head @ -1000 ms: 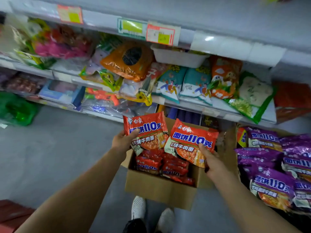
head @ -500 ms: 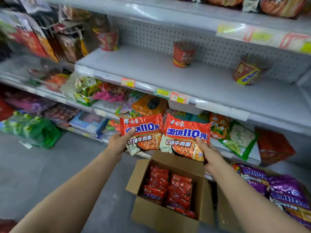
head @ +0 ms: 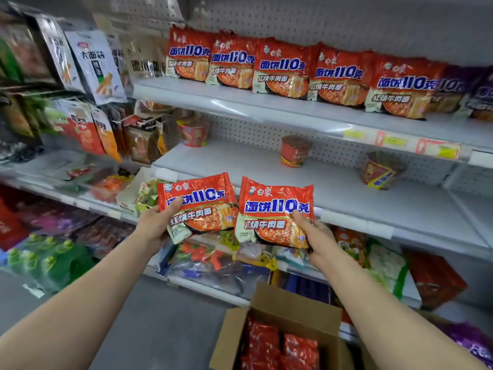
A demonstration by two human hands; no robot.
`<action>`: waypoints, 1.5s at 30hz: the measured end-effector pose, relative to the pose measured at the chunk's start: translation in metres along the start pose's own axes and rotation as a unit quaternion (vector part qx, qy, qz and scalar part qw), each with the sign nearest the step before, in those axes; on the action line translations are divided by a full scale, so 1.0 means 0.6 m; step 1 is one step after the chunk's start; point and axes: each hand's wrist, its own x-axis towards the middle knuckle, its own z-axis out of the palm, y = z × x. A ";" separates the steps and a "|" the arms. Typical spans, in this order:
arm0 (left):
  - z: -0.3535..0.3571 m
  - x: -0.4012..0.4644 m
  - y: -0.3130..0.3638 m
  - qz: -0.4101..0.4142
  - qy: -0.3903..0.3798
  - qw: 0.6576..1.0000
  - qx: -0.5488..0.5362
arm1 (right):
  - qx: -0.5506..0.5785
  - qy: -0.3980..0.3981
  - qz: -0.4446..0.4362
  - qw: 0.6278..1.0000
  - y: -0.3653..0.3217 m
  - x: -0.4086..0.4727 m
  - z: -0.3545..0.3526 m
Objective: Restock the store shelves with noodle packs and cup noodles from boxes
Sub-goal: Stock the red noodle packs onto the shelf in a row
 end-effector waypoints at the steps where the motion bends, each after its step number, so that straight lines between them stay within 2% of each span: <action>1: -0.006 0.002 0.013 0.006 -0.003 1.000 -0.001 | -0.001 -0.005 -0.010 1.000 -0.010 -0.002 0.010; 18: 0.028 0.016 0.253 0.146 0.029 0.988 -0.032 | 0.013 -0.087 -0.170 0.982 -0.281 0.049 0.084; 22: 0.029 0.037 0.300 0.163 0.042 0.985 -0.033 | 0.017 -0.097 -0.174 0.980 -0.319 0.070 0.111; 32: 0.013 0.222 0.442 0.191 -0.009 0.982 0.004 | 0.031 -0.054 -0.217 0.974 -0.397 0.153 0.249; 36: 0.002 0.321 0.506 0.189 -0.049 0.981 0.005 | 0.048 -0.012 -0.233 0.971 -0.421 0.260 0.285; 45: 0.025 0.486 0.598 0.193 -0.112 0.975 0.013 | 0.107 0.064 -0.262 0.957 -0.461 0.238 0.382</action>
